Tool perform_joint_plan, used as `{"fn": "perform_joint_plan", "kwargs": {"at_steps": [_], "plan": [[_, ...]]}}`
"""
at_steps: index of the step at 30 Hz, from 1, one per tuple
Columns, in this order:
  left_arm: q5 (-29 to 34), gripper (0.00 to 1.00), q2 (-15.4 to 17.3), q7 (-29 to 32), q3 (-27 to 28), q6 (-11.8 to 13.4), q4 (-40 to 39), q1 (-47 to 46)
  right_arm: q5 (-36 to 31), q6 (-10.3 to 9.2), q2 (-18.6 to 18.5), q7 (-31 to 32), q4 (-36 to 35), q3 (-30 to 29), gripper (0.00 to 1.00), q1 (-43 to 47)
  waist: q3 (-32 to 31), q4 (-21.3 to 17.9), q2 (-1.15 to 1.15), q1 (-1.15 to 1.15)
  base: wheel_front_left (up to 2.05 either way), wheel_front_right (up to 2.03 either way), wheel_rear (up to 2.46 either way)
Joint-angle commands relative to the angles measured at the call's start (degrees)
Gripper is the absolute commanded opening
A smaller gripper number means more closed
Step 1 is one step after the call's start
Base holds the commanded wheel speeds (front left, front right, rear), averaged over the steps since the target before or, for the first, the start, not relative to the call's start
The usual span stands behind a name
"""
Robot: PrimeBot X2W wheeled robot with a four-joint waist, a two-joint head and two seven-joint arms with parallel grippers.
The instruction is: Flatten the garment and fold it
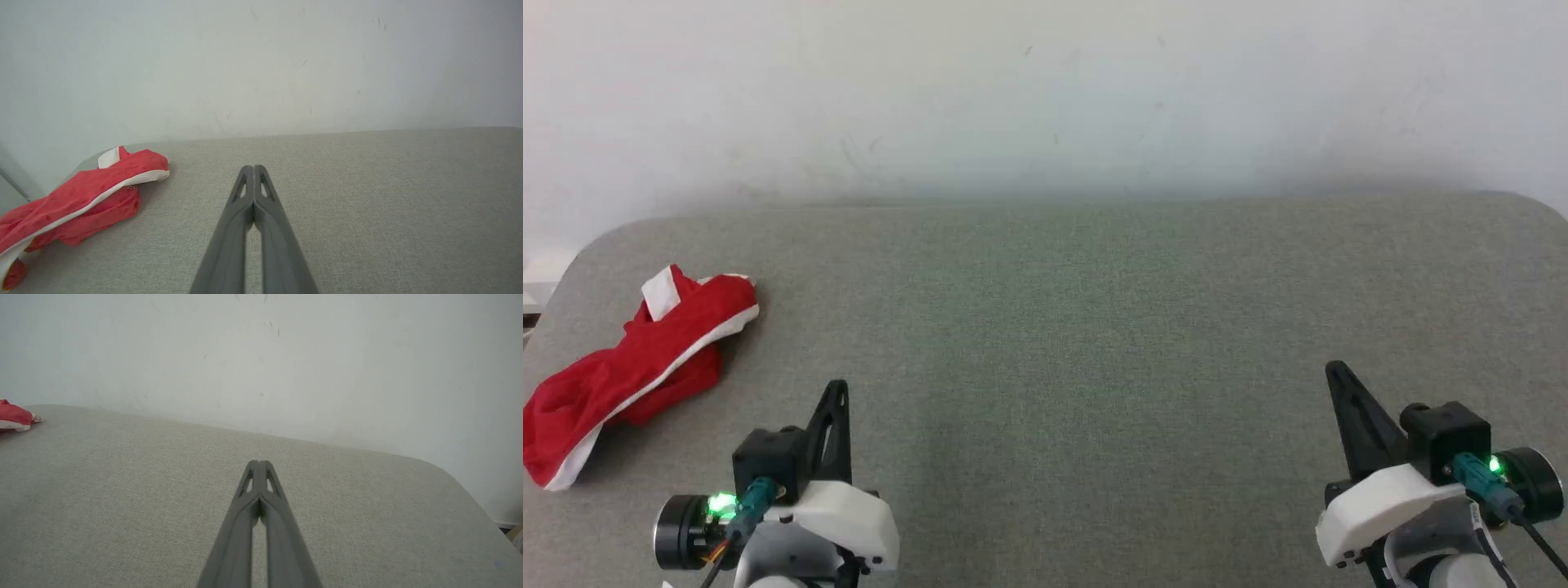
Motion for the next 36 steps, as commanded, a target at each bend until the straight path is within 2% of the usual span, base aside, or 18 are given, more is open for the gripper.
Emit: {"fn": "perform_joint_plan", "kwargs": {"at_steps": [1, 36], "plan": [[0.38, 0.0, -0.12, -0.01, 0.21, -0.44, -0.31, -0.76, 0.41, 0.31, -0.08, 0.02, -0.36, -0.1, 0.0, -0.85, 0.0, 0.0, -0.01, 0.0, 0.0, 0.0, 0.0], [0.38, 0.0, -0.12, -0.01, 0.21, -0.44, -0.31, -0.76, 0.41, 0.31, -0.08, 0.02, -0.36, -0.1, 0.0, -0.85, 0.0, 0.0, -0.01, 0.0, 0.0, 0.0, 0.0]]}}
